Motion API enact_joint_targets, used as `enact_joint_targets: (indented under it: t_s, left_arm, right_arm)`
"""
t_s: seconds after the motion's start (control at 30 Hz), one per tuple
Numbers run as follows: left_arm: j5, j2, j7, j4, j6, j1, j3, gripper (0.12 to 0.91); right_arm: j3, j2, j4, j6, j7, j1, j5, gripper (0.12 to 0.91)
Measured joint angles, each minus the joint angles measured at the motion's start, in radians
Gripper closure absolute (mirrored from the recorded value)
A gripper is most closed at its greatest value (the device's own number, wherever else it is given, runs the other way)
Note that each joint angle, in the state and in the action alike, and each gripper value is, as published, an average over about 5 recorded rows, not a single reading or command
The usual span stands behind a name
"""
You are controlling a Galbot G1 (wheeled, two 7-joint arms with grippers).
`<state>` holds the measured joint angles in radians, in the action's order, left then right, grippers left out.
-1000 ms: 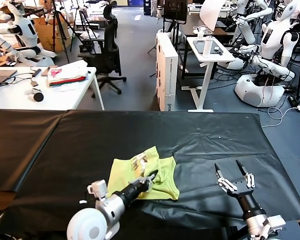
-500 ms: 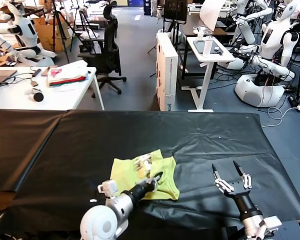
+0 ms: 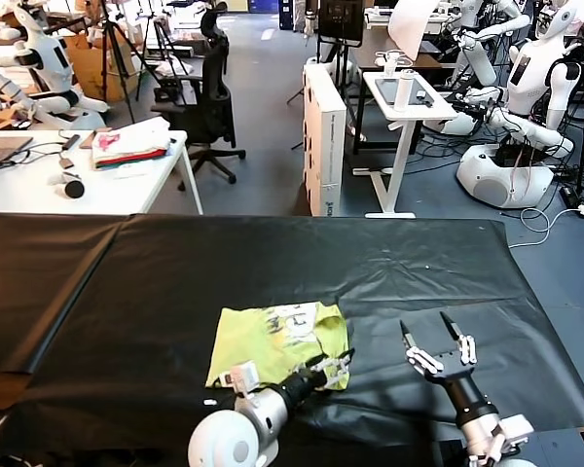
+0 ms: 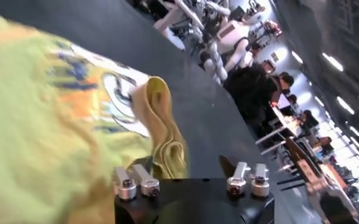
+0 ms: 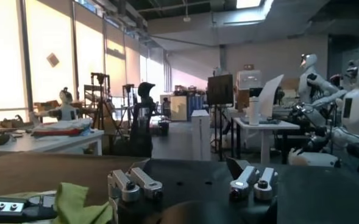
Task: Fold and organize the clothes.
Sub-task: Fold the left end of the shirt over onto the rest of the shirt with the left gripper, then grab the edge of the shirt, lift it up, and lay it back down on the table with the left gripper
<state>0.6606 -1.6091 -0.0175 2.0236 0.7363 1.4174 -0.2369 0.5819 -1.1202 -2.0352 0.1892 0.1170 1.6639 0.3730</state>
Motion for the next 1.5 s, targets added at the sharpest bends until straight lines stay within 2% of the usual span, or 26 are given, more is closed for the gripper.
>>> enact_joint_targets:
  t_s: [0.13,0.27,0.4,0.5,0.67,0.8,0.9,1.1,1.33,1.5]
  left_arm:
    - [-0.059,0.0,0.03,0.032,0.0,0.006,-0.011,0.123]
    - [-0.108,0.0,0.06,0.089,-0.004,0.001,-0.052,0.123]
    - [-0.116,0.001,0.074,0.147,-0.053,-0.002,-0.121,0.123]
    - [-0.129,0.029,0.076,0.177,-0.097,0.008,-0.179,0.123]
    - [-0.184,0.12,0.078,0.193,-0.146,0.036,-0.23,0.123]
    - [-0.212,0.146,0.08,0.188,-0.164,0.052,-0.241,0.123]
    - [-0.217,0.159,0.08,0.184,-0.172,0.057,-0.249,0.123]
    - [-0.217,0.182,0.078,0.182,-0.182,0.061,-0.263,0.123]
    - [-0.215,0.205,0.082,0.173,-0.205,0.072,-0.282,0.123]
    - [-0.215,0.235,0.102,0.15,-0.278,0.086,-0.303,0.123]
  right_arm:
    - [-0.039,0.027,0.005,-0.024,0.014,-0.022,-0.029,0.118]
    - [-0.092,0.073,-0.001,-0.083,0.015,-0.054,-0.071,0.118]
    - [-0.166,0.128,-0.011,-0.161,0.004,-0.109,-0.13,0.118]
    - [-0.228,0.15,-0.007,-0.209,-0.02,-0.163,-0.154,0.118]
    - [-0.332,0.152,0.015,-0.303,-0.08,-0.262,-0.207,0.118]
    - [-0.403,0.131,0.043,-0.37,-0.112,-0.327,-0.239,0.118]
    - [-0.438,0.113,0.062,-0.388,-0.124,-0.355,-0.268,0.118]
    - [-0.435,0.103,0.077,-0.412,-0.137,-0.359,-0.304,0.118]
    - [-0.348,0.107,0.075,-0.41,-0.18,-0.328,-0.282,0.118]
    - [-0.268,0.086,0.074,-0.379,-0.205,-0.292,-0.26,0.118]
